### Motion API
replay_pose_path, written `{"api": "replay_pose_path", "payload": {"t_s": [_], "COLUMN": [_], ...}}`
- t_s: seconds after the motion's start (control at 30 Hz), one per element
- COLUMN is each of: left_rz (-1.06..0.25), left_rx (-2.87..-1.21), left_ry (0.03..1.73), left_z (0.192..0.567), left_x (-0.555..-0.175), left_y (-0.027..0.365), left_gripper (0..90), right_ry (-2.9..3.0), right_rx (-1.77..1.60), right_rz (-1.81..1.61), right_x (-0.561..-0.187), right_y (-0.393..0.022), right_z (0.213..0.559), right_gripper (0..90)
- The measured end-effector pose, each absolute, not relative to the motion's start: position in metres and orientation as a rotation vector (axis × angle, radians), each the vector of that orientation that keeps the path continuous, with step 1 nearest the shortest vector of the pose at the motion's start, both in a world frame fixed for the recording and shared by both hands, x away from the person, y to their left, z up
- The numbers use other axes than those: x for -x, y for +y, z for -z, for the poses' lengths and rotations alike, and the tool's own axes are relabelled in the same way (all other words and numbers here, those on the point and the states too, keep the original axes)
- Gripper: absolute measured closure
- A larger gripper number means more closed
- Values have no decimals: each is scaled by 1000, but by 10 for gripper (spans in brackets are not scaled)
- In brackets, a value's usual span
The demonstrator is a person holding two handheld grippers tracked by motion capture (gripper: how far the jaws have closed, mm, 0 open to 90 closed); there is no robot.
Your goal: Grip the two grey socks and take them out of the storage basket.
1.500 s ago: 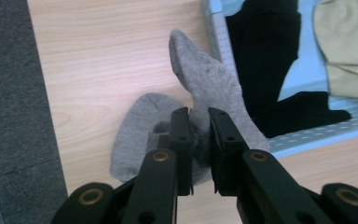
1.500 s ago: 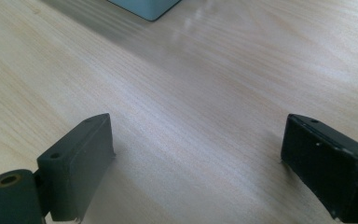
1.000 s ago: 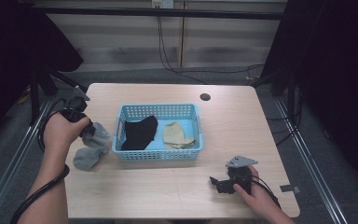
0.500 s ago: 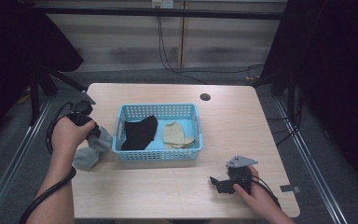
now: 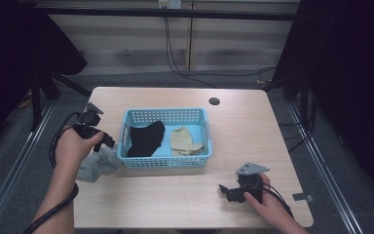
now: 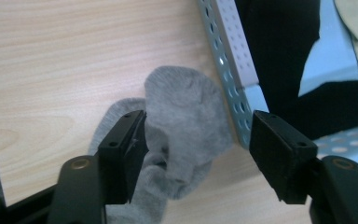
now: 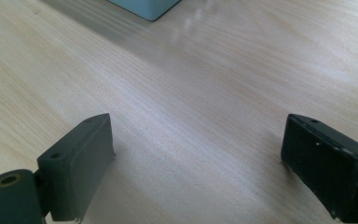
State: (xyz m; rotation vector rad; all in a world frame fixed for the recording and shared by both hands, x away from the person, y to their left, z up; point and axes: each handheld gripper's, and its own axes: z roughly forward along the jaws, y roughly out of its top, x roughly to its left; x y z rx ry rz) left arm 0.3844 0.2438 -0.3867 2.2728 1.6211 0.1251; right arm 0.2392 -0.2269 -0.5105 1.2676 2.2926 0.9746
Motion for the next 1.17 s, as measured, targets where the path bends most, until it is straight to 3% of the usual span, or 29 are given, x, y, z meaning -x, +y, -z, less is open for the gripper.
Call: {"api": "replay_pose_path", "payload": {"t_s": [0.27,0.63,1.17], "left_rz": [-152,-78,-63], "left_rx": [-2284,-2294,-2295], "left_ry": [1538,1480,1418], "left_z": [387,408,426], "left_x": [-356,-321,-296], "left_y": [240,226,212], "left_gripper": [306,295,285], "right_ry": [2293,2292,2292], "right_rx": [-1264,-1267,-1268], "right_rz": [-974,-973,-974], "right_x": [-239,-239,-239], "right_y": [-227,-227,-227], "right_z": [511,510,510], "right_gripper": [87,87,87]}}
